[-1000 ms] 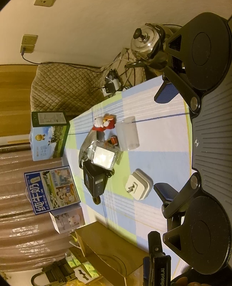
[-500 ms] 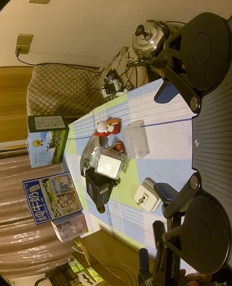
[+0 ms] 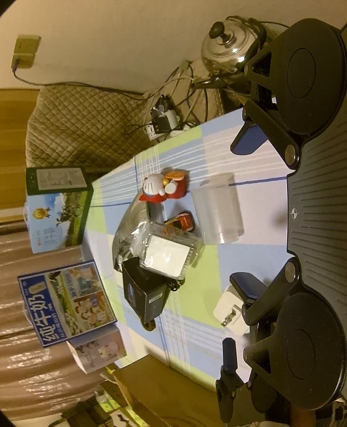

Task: Organize objects
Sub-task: 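Grasp the white plug adapter with the left tool while the right tool grasps the clear cup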

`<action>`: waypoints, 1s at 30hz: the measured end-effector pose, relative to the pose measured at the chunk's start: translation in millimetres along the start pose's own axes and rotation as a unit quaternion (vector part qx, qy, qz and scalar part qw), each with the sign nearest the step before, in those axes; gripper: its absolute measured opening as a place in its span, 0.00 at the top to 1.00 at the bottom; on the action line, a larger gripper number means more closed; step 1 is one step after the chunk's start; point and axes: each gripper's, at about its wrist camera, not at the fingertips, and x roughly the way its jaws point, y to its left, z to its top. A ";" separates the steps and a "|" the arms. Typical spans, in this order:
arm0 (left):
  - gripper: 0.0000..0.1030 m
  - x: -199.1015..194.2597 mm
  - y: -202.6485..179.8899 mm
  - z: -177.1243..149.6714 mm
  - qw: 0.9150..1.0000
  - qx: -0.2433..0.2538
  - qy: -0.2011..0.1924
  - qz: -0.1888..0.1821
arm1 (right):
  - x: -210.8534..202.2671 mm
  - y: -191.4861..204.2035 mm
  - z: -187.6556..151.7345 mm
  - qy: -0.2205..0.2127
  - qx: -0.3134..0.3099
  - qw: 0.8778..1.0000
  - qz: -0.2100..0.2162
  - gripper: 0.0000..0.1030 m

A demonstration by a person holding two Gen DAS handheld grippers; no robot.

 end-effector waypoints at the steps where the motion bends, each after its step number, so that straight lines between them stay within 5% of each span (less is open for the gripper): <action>1: 0.27 2.6 1.8 1.3 1.000 -0.005 0.001 0.000 | 5.6 0.6 2.0 0.003 -0.005 1.000 0.001 0.10; 5: 0.46 0.5 12.2 3.8 1.000 -0.014 -0.001 -0.003 | 28.8 1.7 8.6 0.018 -0.019 1.000 -0.006 0.10; 15: 0.46 -9.0 42.4 -3.8 0.999 -0.029 -0.008 0.021 | 79.7 9.7 16.2 0.052 -0.075 0.995 -0.034 0.10; 17: 0.39 -8.8 42.3 -4.6 0.999 -0.029 -0.012 0.024 | 87.1 10.4 15.5 0.055 -0.080 0.995 -0.037 0.11; 19: 0.36 -7.3 40.4 -5.1 0.999 -0.020 -0.014 0.028 | 91.9 10.6 15.3 0.057 -0.082 0.994 -0.040 0.32; 30: 0.42 -10.1 44.3 -8.6 0.999 -0.031 -0.001 0.028 | 73.8 18.2 11.9 0.040 -0.066 0.996 -0.046 0.33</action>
